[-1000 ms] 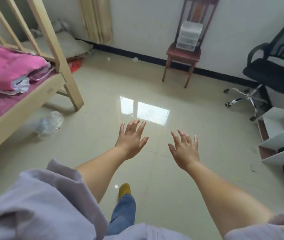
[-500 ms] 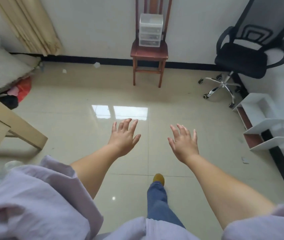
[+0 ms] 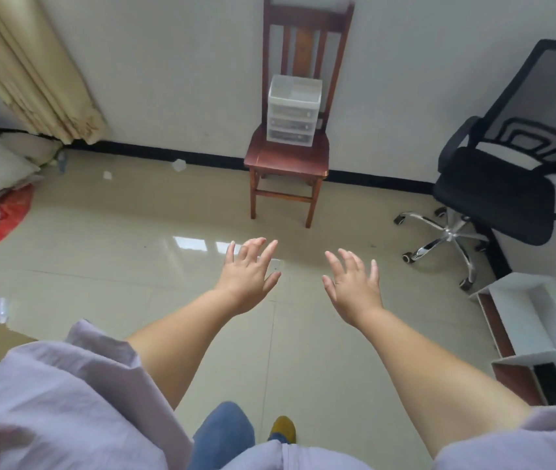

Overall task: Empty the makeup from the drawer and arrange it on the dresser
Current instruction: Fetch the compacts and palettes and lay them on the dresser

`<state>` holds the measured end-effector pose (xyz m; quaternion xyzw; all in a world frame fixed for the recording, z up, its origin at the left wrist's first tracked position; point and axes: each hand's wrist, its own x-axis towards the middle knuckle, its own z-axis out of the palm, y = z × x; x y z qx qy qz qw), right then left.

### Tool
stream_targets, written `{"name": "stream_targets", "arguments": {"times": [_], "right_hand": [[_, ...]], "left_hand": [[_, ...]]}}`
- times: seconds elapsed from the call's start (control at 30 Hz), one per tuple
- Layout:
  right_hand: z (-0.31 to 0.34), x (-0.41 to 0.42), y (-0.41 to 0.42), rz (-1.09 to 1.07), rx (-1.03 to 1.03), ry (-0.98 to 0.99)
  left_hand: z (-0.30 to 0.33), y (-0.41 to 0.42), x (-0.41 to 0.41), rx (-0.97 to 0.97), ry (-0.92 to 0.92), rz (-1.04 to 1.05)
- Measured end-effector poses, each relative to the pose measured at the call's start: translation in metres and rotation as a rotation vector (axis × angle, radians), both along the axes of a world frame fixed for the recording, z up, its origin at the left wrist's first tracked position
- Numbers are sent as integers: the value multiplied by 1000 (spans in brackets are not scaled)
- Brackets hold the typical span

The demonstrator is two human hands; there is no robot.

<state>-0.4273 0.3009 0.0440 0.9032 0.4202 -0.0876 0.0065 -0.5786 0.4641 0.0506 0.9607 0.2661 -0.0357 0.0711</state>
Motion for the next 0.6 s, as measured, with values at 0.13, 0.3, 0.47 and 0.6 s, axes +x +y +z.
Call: {"name": "stream_targets", "arguments": {"times": [0.13,0.3,0.47,0.6], "right_hand": [[-8,59,64,47,-13,27],[-23,143,157,8,-27,22],[-21,219,263,-69,-3,47],[-21,268,334,-87,46,102]], "left_hand": [[-12,65,51,-53,32,102],[-33,170,123,-34,63,109],[-27,284,206,-25,32,78],[-19,360,267,-28,25,58]]}}
